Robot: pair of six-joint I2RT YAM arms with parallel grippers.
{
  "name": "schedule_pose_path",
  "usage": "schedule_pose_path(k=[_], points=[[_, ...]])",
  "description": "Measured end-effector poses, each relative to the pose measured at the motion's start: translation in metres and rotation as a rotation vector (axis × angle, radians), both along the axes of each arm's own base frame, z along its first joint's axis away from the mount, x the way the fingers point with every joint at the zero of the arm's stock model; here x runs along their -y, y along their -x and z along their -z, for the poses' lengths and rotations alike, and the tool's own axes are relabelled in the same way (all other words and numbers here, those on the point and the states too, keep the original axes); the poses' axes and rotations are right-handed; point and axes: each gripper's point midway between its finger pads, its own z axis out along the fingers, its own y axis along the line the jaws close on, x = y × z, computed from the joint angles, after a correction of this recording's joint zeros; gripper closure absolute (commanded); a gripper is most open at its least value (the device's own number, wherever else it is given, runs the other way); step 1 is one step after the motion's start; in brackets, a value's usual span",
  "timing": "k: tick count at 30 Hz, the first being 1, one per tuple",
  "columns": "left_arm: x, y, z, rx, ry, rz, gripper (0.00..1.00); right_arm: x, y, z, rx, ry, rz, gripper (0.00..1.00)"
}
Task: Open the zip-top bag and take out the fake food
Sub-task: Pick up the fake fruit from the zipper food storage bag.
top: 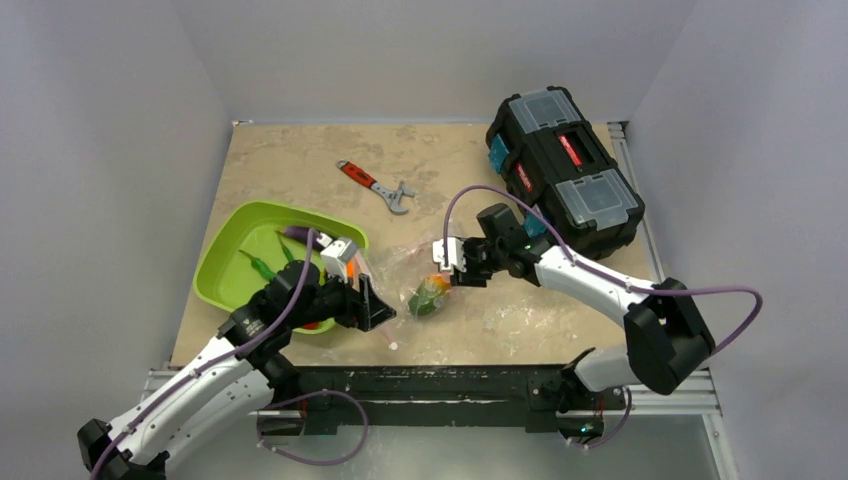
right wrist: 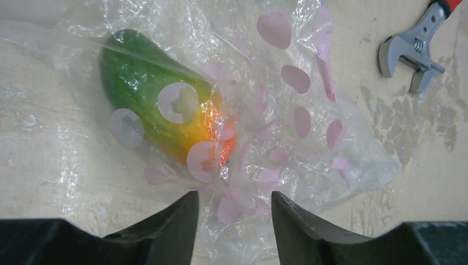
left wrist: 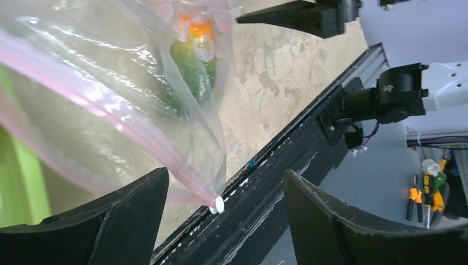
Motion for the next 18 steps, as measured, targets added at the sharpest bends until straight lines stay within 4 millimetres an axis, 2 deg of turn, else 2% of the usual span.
schedule_pose_path(k=[3,7,10,13,16,18], points=[[-0.013,0.0,-0.005,-0.011,-0.071,-0.039,0.25,-0.001,0.006,-0.01,0.004,-0.027,-0.036,0.43],[-0.031,0.005,-0.002,-0.05,-0.168,-0.08,0.24,-0.001,0.015,-0.019,0.001,-0.055,-0.078,0.4],[-0.047,0.011,-0.001,-0.056,-0.213,-0.108,0.25,0.001,0.02,-0.021,-0.012,-0.063,-0.1,0.4],[-0.061,0.015,-0.01,-0.031,-0.243,-0.139,0.25,0.001,0.026,-0.019,-0.036,-0.067,-0.124,0.4],[-0.072,0.013,-0.021,-0.001,-0.263,-0.18,0.32,0.001,0.032,-0.018,-0.056,-0.07,-0.147,0.4],[-0.076,0.012,-0.018,-0.009,-0.289,-0.197,0.41,0.001,0.036,-0.017,-0.068,-0.07,-0.16,0.4]])
